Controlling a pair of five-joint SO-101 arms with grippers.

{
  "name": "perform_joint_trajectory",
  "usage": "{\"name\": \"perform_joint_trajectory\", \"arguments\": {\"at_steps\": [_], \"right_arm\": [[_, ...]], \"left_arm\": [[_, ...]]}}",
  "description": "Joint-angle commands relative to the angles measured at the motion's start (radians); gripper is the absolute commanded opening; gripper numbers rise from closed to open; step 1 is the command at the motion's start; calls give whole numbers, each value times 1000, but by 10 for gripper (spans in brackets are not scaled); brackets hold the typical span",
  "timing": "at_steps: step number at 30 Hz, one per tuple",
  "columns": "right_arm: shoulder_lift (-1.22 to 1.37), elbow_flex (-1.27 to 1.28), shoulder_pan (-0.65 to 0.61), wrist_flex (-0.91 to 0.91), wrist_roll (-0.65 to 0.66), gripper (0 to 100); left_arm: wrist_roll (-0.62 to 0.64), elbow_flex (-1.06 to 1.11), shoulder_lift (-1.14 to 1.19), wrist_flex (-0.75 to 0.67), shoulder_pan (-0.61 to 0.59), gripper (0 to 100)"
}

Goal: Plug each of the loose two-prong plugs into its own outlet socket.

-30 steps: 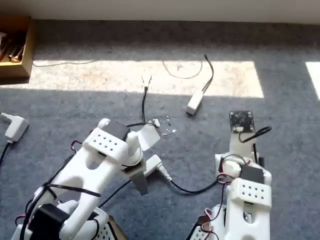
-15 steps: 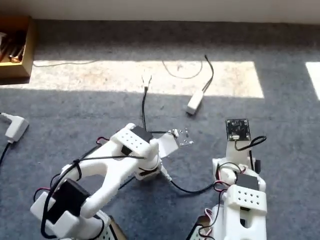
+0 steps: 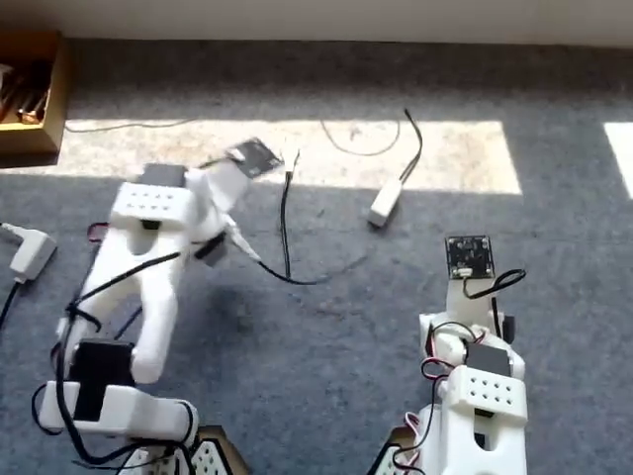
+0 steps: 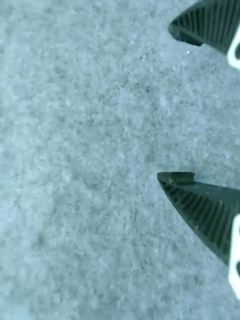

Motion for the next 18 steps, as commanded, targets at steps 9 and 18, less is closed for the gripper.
{"name": "perform_joint_trajectory", "arguments": {"at_steps": [9,18], "right_arm": [[-8,16,-31,-15,15,382],[-12,22,-31,-16,15,382]], "left_arm": [[-242,-636,397,75,-664,3],[-279,-1144,855,252,-805,43]]}}
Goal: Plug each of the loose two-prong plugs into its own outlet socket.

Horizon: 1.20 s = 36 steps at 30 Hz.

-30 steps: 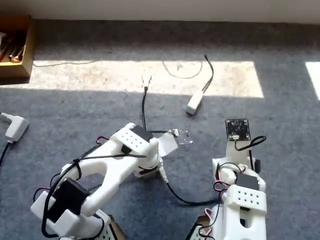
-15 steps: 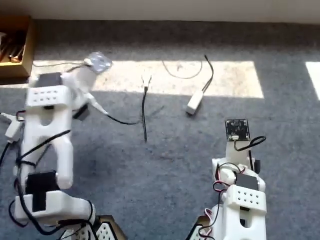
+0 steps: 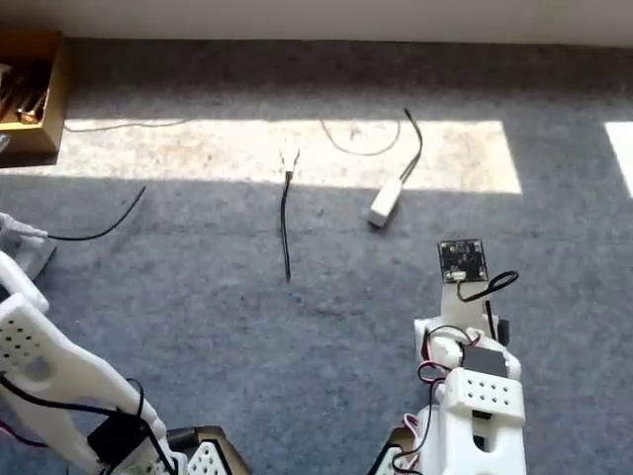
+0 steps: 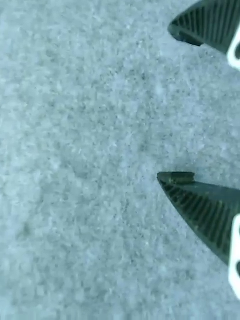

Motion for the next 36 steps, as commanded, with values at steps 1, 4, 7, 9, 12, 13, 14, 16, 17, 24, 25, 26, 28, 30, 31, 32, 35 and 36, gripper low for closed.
{"name": "perform_joint_trajectory", "arguments": {"at_steps": [1,4,7,9,12,13,14,16,17,24,25,26,28,30,31,32,35,36], "right_arm": [[-12,-4,-5,-16,15,382],[-12,-4,-7,-16,15,382],[-12,-4,-7,-16,15,382],[-12,-4,-7,-16,15,382],[-12,-4,-7,-16,15,382],[-12,-4,-7,-16,15,382],[-13,-4,-7,-18,15,382],[-13,-4,-7,-18,15,382],[-13,-4,-7,-18,15,382],[-15,-7,2,-36,8,382],[-15,-5,25,-61,6,382],[-15,-7,70,-85,-17,382],[-15,-12,177,-137,-92,382],[-13,-13,252,-166,-143,382],[-13,-13,257,-168,-147,382],[-13,-13,255,-166,-146,382],[-15,-13,257,-165,-150,382],[-15,-13,255,-165,-149,382]], "left_arm": [[-17,-225,87,110,-30,91],[-12,-363,127,201,-42,290],[-11,-484,125,253,-58,381],[12,-552,124,259,-71,368],[71,-648,124,262,-93,339],[87,-671,124,262,-94,337],[106,-690,124,264,-94,337],[167,-730,125,264,-79,338],[207,-756,125,264,-56,338],[526,-961,127,264,272,334],[562,-967,125,264,338,334],[588,-966,124,264,407,334],[606,-961,127,264,559,334],[626,-960,134,258,707,334],[628,-960,139,256,780,334],[626,-960,151,255,852,334],[621,-960,217,212,1046,334],[601,-960,243,203,1098,334]]}}
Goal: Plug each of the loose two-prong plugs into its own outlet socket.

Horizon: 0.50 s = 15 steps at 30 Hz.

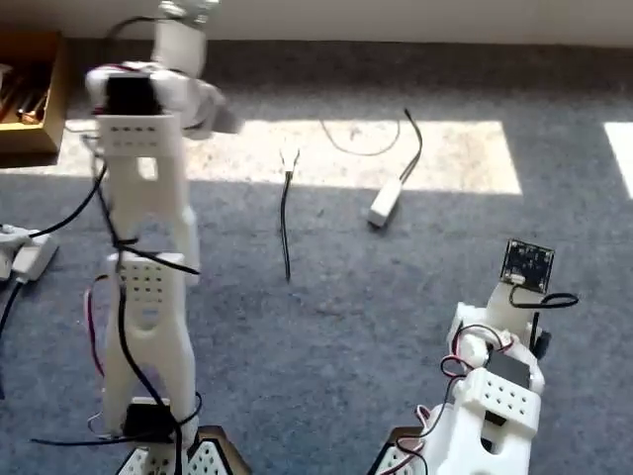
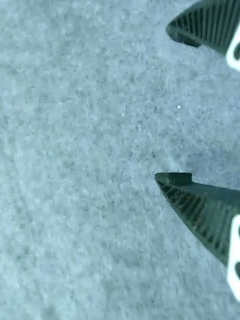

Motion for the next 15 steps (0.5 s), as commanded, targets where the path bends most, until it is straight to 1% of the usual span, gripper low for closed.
{"name": "perform_joint_trajectory", "arguments": {"at_steps": [1,3,5,7,9,12,15], "right_arm": [[-15,-13,10,-18,-8,382],[-15,-12,-7,-18,-8,382],[-15,-8,-38,-18,-6,382],[-15,-5,-51,-18,-2,382],[-15,-4,-56,-18,31,382],[-15,-4,-58,-18,37,382],[-15,-2,-85,-18,40,382]], "left_arm": [[-41,-42,50,-37,219,333],[-74,-42,104,-37,282,333],[-106,-42,143,-40,309,333],[-138,-42,177,-55,315,333],[-163,-42,199,-58,314,333],[-167,-42,208,-58,321,333],[-169,-42,208,-60,354,333]]}}
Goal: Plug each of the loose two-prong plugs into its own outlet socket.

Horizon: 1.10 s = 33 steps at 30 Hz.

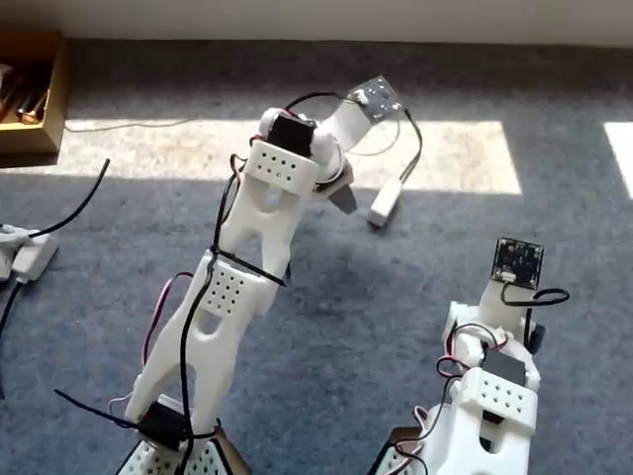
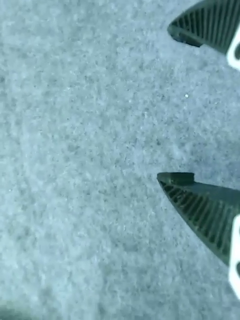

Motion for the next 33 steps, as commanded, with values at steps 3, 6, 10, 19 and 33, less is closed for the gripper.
{"name": "perform_joint_trajectory", "arguments": {"at_steps": [3,6,10,19,33], "right_arm": [[-15,-2,-36,-18,15,382],[-15,-2,-36,-18,17,382],[-15,-1,-36,-16,17,382],[-15,-1,-38,-13,17,382],[-15,7,-64,12,20,382]], "left_arm": [[-2,-42,-18,-14,82,333],[29,-44,-18,-15,124,333],[81,-44,-13,-17,166,333],[301,-25,54,-146,179,272],[361,-31,206,-213,153,210]]}}
